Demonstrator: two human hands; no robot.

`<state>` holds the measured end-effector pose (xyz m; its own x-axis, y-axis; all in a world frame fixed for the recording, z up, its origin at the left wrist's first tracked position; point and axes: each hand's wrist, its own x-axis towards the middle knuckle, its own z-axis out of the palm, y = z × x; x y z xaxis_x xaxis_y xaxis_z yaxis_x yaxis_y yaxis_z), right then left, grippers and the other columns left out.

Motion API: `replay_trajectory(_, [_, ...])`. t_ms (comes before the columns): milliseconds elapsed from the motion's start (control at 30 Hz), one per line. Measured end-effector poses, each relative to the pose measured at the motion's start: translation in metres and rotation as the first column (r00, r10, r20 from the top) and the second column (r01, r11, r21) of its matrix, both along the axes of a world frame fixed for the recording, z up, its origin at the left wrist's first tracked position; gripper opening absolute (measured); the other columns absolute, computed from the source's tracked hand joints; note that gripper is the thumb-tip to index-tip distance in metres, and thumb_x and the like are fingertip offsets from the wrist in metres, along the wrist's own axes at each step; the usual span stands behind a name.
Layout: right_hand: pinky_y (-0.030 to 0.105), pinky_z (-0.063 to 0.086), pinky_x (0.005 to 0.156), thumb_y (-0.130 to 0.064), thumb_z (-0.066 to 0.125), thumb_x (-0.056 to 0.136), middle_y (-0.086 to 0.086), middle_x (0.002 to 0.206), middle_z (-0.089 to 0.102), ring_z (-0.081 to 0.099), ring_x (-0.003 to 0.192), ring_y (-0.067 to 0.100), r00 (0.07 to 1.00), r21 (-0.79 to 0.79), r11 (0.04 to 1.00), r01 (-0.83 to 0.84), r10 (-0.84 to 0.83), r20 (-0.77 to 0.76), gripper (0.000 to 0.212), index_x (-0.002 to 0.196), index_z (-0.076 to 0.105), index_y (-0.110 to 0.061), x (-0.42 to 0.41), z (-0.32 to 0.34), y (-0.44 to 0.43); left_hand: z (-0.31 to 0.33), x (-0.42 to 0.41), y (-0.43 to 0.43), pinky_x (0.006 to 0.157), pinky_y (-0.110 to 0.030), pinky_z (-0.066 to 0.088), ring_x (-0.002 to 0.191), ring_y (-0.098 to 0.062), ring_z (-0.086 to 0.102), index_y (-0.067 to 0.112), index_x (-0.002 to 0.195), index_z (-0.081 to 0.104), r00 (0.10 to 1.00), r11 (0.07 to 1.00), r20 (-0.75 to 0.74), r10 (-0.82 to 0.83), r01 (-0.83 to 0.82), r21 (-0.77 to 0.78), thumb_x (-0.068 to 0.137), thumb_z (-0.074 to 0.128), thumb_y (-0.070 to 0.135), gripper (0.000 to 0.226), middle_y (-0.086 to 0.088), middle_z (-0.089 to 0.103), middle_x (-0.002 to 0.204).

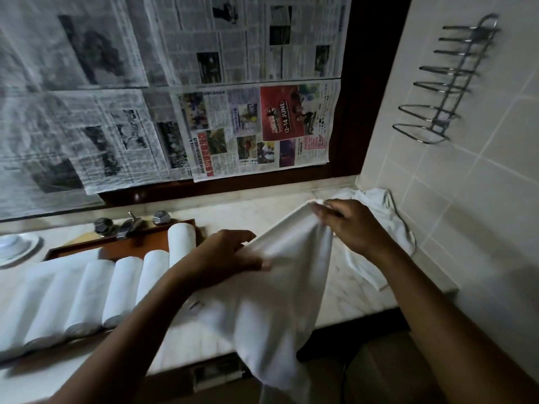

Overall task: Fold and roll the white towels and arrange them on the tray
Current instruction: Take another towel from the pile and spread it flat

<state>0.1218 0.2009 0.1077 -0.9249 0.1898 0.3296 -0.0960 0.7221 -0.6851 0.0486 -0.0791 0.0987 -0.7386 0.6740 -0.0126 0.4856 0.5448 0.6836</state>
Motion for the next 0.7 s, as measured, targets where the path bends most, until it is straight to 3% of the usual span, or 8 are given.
replay_trajectory(100, [0.028,0.037,0.064,-0.053,0.059,0.099,-0.007,0.058,0.048,0.046,0.06,0.001,0.999,-0.185,0.981,0.051,-0.05,0.01,0.051,0.069,0.054,-0.012,-0.004,-0.014,0.003,-0.027,-0.011,-0.016,0.066,-0.027,0.047,0.067,0.001,0.063,0.028,0.074,0.066,0.991,0.975,-0.129,-0.038,0.008,-0.223,0.088,0.076,0.05,0.028,0.007,0.07,0.074])
replay_trajectory(167, [0.033,0.041,0.068,-0.076,0.06,0.085,-0.009,0.062,0.047,0.049,0.064,0.006,0.995,-0.342,0.935,0.094,-0.099,0.002,0.069,0.072,0.053,-0.008,-0.008,-0.025,0.014,-0.043,-0.017,-0.031,0.065,-0.023,0.042,0.069,-0.006,0.062,0.025,0.074,0.066,0.987,0.96,-0.16,0.026,-0.069,-0.271,0.095,0.068,0.045,0.029,0.004,0.069,0.075])
replay_trajectory(267, [0.04,0.04,0.069,-0.088,0.06,0.075,0.003,0.067,0.036,0.042,0.067,0.018,0.99,-0.418,0.898,0.136,-0.143,0.016,0.082,0.07,0.04,-0.008,-0.011,-0.045,0.034,-0.053,-0.026,-0.058,0.062,-0.029,0.043,0.07,-0.02,0.06,0.016,0.076,0.067,0.945,0.949,-0.156,0.287,-0.302,-0.087,0.093,0.065,0.054,0.041,-0.003,0.066,0.072])
replay_trajectory(367, [0.04,0.046,0.073,-0.081,0.059,0.082,-0.003,0.062,0.038,0.045,0.066,0.015,0.99,-0.421,0.897,0.134,-0.139,0.017,0.065,0.064,0.042,-0.022,-0.009,-0.058,0.039,-0.057,-0.031,-0.07,0.064,-0.036,0.046,0.065,-0.009,0.057,0.023,0.078,0.072,0.929,0.915,-0.089,0.36,-0.332,0.23,0.092,0.07,0.047,0.028,0.001,0.067,0.07])
replay_trajectory(433, [0.039,0.048,0.079,-0.082,0.058,0.082,-0.005,0.065,0.045,0.05,0.071,0.011,0.99,-0.435,0.891,0.133,-0.137,0.021,0.061,0.067,0.051,-0.023,-0.009,-0.064,0.04,-0.056,-0.025,-0.063,0.071,-0.035,0.048,0.075,-0.011,0.062,0.017,0.089,0.078,0.922,0.797,0.128,0.366,-0.382,0.469,0.091,0.075,0.032,0.015,-0.008,0.073,0.081])
replay_trajectory(500, [0.037,0.049,0.084,-0.082,0.058,0.08,-0.003,0.074,0.055,0.056,0.081,0.01,0.988,-0.443,0.884,0.151,-0.142,0.053,0.06,0.076,0.06,-0.023,-0.01,-0.074,0.045,-0.057,-0.014,-0.057,0.076,-0.038,0.05,0.083,-0.02,0.065,0.011,0.098,0.079,0.884,0.636,0.33,0.332,-0.468,0.614,0.088,0.072,0.028,0.021,-0.014,0.074,0.088])
replay_trajectory(567, [0.035,0.05,0.083,-0.072,0.061,0.086,0.002,0.081,0.066,0.063,0.086,0.011,0.985,-0.468,0.868,0.166,-0.129,0.111,0.056,0.086,0.067,-0.016,-0.005,-0.084,0.047,-0.064,-0.006,-0.055,0.08,-0.041,0.054,0.089,-0.024,0.068,0.009,0.105,0.079,0.847,0.582,0.441,0.298,-0.527,0.619,0.09,0.067,0.032,0.03,-0.013,0.077,0.099])
replay_trajectory(700, [0.029,0.056,0.065,-0.033,0.059,0.102,0.008,0.081,0.065,0.066,0.078,0.012,0.965,-0.518,0.836,0.182,-0.05,0.259,0.032,0.088,0.066,-0.005,0.018,-0.112,0.044,-0.094,0.007,-0.061,0.073,-0.041,0.056,0.085,-0.02,0.069,0.021,0.102,0.082,0.822,0.696,0.426,0.377,-0.555,0.456,0.1,0.06,0.033,0.025,-0.005,0.078,0.093])
